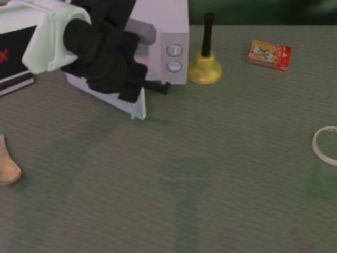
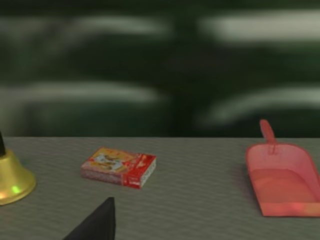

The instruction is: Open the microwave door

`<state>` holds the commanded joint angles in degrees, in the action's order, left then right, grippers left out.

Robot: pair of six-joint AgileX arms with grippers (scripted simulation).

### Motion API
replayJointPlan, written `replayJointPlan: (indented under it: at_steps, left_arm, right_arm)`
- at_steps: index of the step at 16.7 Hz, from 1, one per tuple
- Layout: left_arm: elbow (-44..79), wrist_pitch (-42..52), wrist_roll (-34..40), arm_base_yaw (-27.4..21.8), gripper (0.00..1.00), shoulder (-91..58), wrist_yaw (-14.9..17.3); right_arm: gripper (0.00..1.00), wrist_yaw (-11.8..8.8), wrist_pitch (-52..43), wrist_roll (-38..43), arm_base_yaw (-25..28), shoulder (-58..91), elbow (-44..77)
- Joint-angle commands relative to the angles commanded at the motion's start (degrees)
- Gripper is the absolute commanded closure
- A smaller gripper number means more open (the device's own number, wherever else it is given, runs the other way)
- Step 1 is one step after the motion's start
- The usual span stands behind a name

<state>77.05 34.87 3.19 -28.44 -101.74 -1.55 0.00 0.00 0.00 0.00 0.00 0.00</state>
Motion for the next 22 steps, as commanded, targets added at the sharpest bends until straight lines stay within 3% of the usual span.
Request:
replayJointPlan:
  at_steps: [6, 22]
  left_arm:
    - [-4.34, -0.42, -7.32, 2.6, 1.0, 3.54, 3.82]
    - [-4.37, -0.53, -7.52, 2.66, 1.0, 3.74, 3.96]
  right_arm:
    - [0.0, 0.0, 0.0, 0.0, 0.0, 0.0, 0.0]
    - [0.0, 0.0, 0.0, 0.0, 0.0, 0.0, 0.0]
